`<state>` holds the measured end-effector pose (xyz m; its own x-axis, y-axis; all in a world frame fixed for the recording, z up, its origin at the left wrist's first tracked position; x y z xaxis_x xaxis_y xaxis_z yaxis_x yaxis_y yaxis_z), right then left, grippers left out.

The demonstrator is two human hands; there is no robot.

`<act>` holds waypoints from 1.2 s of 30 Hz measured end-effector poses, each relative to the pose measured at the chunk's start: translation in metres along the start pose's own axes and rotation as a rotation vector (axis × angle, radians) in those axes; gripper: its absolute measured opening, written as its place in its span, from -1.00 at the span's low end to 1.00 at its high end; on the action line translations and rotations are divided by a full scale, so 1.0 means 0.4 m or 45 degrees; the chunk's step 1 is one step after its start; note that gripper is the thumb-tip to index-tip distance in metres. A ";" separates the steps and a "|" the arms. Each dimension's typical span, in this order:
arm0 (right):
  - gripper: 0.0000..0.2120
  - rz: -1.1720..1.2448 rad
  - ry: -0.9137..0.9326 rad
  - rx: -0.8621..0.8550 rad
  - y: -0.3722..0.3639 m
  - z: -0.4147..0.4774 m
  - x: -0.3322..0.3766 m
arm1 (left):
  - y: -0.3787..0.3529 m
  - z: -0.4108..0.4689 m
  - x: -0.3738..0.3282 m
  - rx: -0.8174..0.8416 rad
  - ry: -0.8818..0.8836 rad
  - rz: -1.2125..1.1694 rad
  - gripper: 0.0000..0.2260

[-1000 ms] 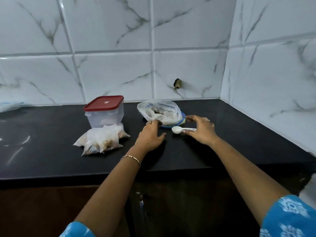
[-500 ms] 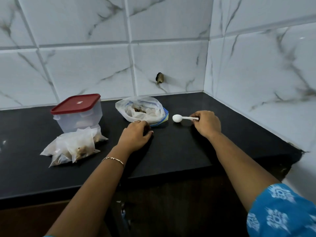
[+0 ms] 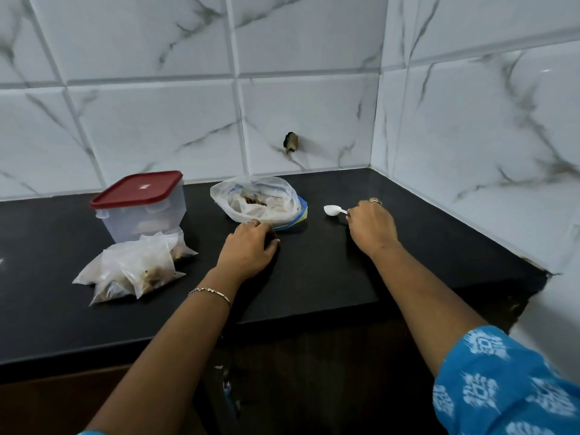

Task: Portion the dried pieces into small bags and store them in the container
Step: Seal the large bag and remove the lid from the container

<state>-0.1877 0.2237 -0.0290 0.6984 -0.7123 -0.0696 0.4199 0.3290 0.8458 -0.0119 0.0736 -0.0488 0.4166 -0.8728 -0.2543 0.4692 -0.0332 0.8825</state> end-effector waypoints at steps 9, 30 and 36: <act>-0.81 0.427 0.015 -0.179 0.075 0.041 0.124 | 0.092 0.029 0.156 -0.399 0.569 -0.432 -0.70; -0.66 0.920 -0.408 0.315 -0.097 0.161 0.162 | -0.032 0.186 0.327 -0.310 0.971 -1.757 -0.83; -0.62 1.055 -0.461 0.271 -0.105 0.160 0.162 | -0.013 0.178 0.323 -0.418 0.968 -1.677 -0.88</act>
<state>-0.1972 0.1239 -0.0352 0.4892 -0.4629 0.7392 -0.2723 0.7242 0.6336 -0.0160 -0.0736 -0.0579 -0.1766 0.1323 -0.9754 0.9093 -0.3575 -0.2131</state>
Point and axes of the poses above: each hand's wrist, its own z-axis towards the middle knuckle, its own y-axis out of the back of the hand, x = y × z, the point moved 9 cm from there along z, towards the middle knuckle, and after that the axes turned 1 degree about y, right-handed, at the moved point
